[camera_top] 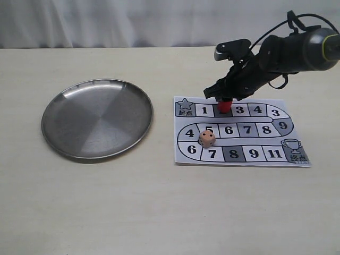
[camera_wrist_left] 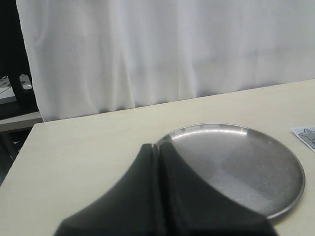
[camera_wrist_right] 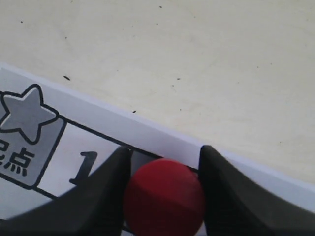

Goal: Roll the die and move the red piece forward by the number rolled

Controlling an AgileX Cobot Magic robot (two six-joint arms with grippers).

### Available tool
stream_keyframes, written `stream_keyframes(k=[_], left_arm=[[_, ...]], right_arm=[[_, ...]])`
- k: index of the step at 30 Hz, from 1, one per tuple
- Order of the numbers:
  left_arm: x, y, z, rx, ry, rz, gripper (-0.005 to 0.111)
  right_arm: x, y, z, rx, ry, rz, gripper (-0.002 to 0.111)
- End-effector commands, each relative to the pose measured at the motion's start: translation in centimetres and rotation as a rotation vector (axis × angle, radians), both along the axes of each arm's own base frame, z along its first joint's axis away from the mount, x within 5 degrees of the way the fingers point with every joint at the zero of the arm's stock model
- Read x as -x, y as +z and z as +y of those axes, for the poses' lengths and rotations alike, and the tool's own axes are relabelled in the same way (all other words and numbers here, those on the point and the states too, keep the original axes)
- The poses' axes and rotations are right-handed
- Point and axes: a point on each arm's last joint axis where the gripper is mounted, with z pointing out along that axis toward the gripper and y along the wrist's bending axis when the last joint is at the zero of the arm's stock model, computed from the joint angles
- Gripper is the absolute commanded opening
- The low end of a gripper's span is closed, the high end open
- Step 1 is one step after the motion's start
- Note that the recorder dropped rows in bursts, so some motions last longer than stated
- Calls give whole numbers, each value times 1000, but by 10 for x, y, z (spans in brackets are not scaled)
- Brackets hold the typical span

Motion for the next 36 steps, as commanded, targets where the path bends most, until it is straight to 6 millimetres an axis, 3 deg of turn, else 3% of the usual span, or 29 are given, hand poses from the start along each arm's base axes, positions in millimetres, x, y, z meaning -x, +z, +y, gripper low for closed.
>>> stream_keyframes(k=[1,5,7,8,9,10,11,12,13,14,18,19,22,24,29,36], left_arm=[[0,0,-1,1,-10,-9,0],[0,0,-1,1,-10,-9,0],[0,0,-1,1,-10,-9,0],[0,0,-1,1,-10,-9,0],[0,0,-1,1,-10,-9,0],[0,0,-1,1,-10,-9,0],[0,0,-1,1,-10,-9,0],[0,0,-1,1,-10,-9,0],[0,0,-1,1,-10,-9,0],[0,0,-1,1,-10,-9,0],[0,0,-1,1,-10,-9,0],[0,0,-1,1,-10,-9,0],[0,0,-1,1,-10,-9,0],[0,0,-1,1,-10,-9,0],[0,0,-1,1,-10,-9,0],[0,0,-1,1,-10,-9,0]], right_arm=[[9,-14,0,12,16,106,5],[9,-14,0,12,16,108,10],[9,-14,0,12,16,108,31],[8,-14,0,11,12,102,46],[7,-11,0,4,3,98,53],[5,-1,1,7,18,79,67],[3,5,1,4,18,66,69],[0,28,1,-7,20,20,70],[-1,43,1,-13,21,-10,69],[1,72,1,-25,22,-74,60],[32,169,-4,-63,29,-276,9],[46,192,-7,-73,26,-338,5],[92,229,-18,-90,9,-505,5],[127,239,-26,-100,-7,-594,5],[194,226,-42,-174,-92,-708,5],[276,180,-58,-195,-113,-740,5]])
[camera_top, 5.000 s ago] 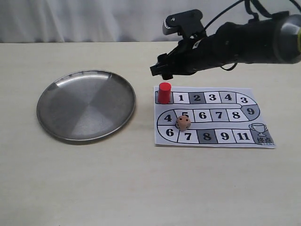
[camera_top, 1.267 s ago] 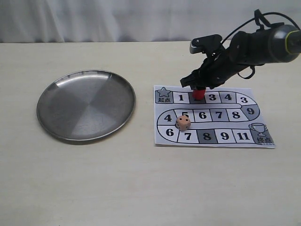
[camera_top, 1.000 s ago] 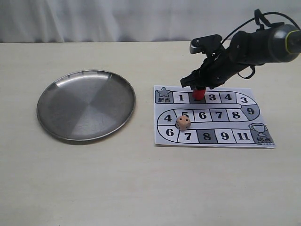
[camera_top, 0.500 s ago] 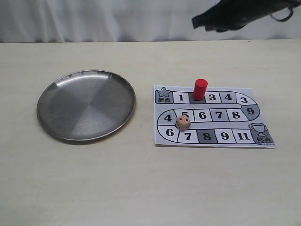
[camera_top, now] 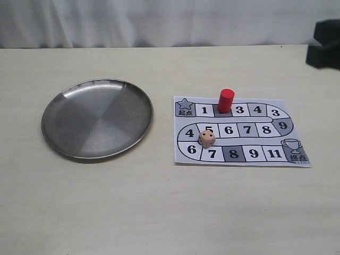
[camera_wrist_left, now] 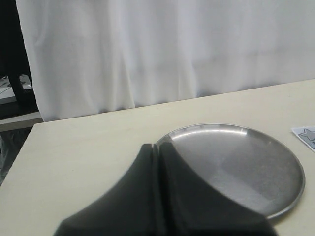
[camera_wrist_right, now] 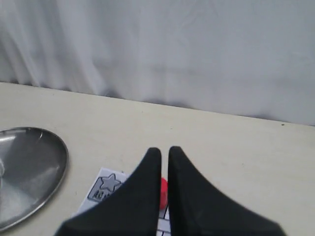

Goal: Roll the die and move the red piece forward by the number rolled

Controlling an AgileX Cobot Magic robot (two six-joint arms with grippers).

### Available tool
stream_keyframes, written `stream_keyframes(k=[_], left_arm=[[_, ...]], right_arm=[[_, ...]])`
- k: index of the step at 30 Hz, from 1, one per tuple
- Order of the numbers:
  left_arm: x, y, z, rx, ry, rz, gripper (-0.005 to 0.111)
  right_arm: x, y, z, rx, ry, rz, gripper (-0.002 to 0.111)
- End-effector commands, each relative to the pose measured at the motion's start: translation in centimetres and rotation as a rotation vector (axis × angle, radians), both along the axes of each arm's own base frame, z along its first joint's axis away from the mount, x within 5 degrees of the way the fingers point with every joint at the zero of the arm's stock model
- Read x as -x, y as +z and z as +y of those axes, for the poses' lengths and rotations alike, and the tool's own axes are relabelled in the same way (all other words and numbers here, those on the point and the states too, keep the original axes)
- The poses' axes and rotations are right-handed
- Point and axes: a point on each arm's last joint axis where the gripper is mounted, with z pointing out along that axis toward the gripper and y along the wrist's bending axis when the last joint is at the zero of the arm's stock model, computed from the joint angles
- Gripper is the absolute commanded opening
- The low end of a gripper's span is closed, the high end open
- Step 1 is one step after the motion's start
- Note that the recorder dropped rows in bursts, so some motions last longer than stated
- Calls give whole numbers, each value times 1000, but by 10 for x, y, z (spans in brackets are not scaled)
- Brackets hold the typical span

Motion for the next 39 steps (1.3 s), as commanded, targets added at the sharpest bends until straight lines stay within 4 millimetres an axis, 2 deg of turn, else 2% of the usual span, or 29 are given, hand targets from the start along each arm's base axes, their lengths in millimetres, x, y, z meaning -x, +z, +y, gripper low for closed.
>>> stream_keyframes(k=[1,7,12,16,19,39], left_arm=[[0,0,-1,1,-10,-9,0],[0,0,-1,1,-10,-9,0],[0,0,-1,1,-10,-9,0],[0,0,-1,1,-10,-9,0],[0,0,-1,1,-10,-9,0],[0,0,-1,1,-10,-9,0]], right_arm=[[46,-31,-10,-46,-20,-40,5],[91,-77,-18,-95,-31,-60,5],[111,-112,-22,-92,-30,-56,5],[118,-129,-24,-80,-37,-97,5],[122,-126,-27,-42,-39,-200,5],[138,-122,-29,-63,-27,-297,5]])
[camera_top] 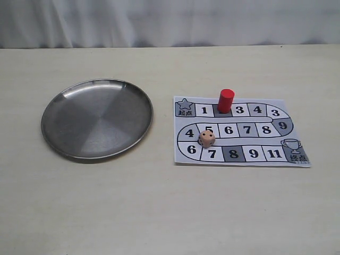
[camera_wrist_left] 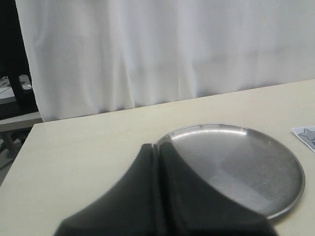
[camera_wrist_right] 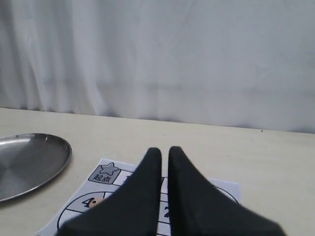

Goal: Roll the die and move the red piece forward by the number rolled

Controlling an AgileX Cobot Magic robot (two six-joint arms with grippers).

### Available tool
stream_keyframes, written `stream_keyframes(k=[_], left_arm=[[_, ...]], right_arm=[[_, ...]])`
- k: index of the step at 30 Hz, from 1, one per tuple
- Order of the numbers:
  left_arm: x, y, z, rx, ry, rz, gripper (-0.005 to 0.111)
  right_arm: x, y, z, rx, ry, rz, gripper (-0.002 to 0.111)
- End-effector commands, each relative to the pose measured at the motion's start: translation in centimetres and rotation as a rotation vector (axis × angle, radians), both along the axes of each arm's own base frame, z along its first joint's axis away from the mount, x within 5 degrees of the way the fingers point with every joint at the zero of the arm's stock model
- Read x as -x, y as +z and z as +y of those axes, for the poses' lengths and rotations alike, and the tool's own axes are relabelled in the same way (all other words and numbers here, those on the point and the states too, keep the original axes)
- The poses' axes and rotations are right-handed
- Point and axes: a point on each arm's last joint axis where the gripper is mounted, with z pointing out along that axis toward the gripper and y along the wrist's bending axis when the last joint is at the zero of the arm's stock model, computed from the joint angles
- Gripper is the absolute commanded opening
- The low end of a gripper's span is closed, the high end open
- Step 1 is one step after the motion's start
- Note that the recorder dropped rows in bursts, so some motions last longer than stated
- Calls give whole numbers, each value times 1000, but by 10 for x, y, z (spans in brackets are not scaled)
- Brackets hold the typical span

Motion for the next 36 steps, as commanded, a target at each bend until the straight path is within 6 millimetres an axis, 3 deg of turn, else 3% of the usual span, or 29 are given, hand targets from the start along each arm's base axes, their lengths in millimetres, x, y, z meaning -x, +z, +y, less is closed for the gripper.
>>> stream_keyframes(k=[1,36], left_arm=[[0,0,-1,1,-10,-9,0],[0,0,-1,1,-10,-10,0]], right_arm=[[3,-2,0,1,2,5,5],[3,-6,0,12,-5,43,5]])
